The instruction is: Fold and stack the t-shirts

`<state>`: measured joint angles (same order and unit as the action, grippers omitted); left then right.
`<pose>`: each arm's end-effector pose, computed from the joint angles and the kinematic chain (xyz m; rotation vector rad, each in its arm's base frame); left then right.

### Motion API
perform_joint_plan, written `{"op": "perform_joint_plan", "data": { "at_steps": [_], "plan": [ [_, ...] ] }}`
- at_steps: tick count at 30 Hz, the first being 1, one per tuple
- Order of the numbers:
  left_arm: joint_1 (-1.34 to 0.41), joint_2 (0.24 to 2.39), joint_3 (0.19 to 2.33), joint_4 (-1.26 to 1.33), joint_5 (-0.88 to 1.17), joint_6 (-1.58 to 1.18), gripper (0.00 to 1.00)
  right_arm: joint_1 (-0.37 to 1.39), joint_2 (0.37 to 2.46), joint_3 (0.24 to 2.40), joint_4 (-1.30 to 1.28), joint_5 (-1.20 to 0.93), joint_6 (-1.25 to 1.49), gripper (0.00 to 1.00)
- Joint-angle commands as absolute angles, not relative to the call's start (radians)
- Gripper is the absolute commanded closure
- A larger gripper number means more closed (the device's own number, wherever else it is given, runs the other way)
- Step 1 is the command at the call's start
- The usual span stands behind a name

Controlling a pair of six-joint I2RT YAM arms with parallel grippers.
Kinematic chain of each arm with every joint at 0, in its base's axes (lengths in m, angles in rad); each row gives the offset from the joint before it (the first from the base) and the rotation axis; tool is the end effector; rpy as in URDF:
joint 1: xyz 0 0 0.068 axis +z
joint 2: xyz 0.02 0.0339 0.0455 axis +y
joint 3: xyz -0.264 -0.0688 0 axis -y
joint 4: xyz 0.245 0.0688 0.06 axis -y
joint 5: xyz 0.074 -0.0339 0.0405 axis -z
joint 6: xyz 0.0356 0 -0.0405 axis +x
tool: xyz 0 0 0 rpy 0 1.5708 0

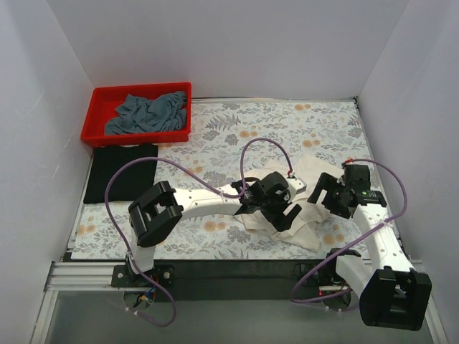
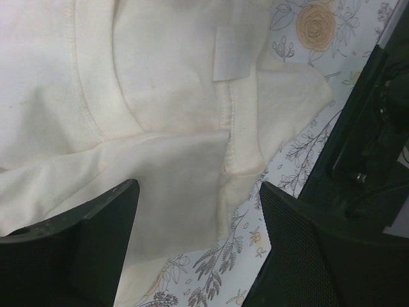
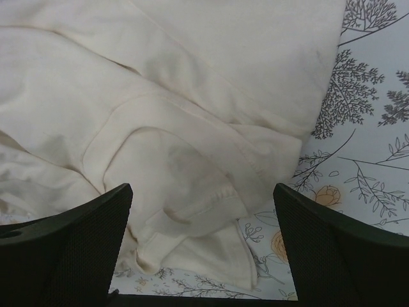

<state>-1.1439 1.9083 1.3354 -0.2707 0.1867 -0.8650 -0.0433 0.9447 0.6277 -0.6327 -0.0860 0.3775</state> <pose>0.1672 -0.3835 0.1988 0.4749 2.6848 -1.0118 0.1805 -0.0048 0.2190 0.4947 2.4839 0.2426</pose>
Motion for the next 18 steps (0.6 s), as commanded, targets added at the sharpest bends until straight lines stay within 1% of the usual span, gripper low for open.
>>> {"op": "perform_joint_plan", "data": {
  "at_steps": [1, 3, 4, 5, 7, 8, 9, 11, 12, 15, 17, 18],
  "plan": [
    [-1.143, 1.905, 1.361, -0.272, 0.112, -0.819, 0.30, -0.061, 0.953, 0.600, -0.595, -0.163, 0.382, 0.19],
    [-1.144, 1.914, 1.355, -0.273, 0.078, -0.815, 0.34, -0.067, 0.953, 0.586, -0.591, -0.164, 0.379, 0.19],
    [-1.144, 1.916, 1.355, -0.272, 0.069, -0.815, 0.39, -0.069, 0.953, 0.583, -0.588, -0.160, 0.377, 0.20],
    [-1.143, 1.919, 1.350, -0.270, 0.061, -0.812, 0.47, -0.072, 0.951, 0.577, -0.584, -0.156, 0.377, 0.20],
    [-1.143, 1.924, 1.350, -0.271, 0.038, -0.813, 0.54, -0.074, 0.953, 0.571, -0.575, -0.156, 0.377, 0.20],
    [-1.143, 1.927, 1.347, -0.272, 0.032, -0.816, 0.61, -0.077, 0.957, 0.563, -0.572, -0.160, 0.376, 0.20],
    [-1.143, 1.930, 1.347, -0.275, 0.032, -0.818, 0.64, -0.078, 0.960, 0.560, -0.568, -0.164, 0.379, 0.20],
    [-1.143, 1.930, 1.342, -0.273, 0.032, -0.827, 0.72, -0.078, 0.963, 0.551, -0.560, -0.167, 0.380, 0.21],
    [-1.143, 1.928, 1.336, -0.272, 0.031, -0.831, 0.84, -0.080, 0.963, 0.546, -0.555, -0.169, 0.383, 0.21],
    [-1.138, 1.919, 1.330, -0.270, 0.015, -0.851, 1.00, -0.081, 0.966, 0.543, -0.548, -0.173, 0.388, 0.22],
    [-1.129, 1.910, 1.322, -0.264, 0.024, -0.861, 1.00, -0.083, 0.968, 0.543, -0.543, -0.176, 0.391, 0.22],
    [-1.124, 1.907, 1.313, -0.261, 0.028, -0.862, 1.00, -0.083, 0.969, 0.542, -0.542, -0.178, 0.393, 0.23]
  ]
}}
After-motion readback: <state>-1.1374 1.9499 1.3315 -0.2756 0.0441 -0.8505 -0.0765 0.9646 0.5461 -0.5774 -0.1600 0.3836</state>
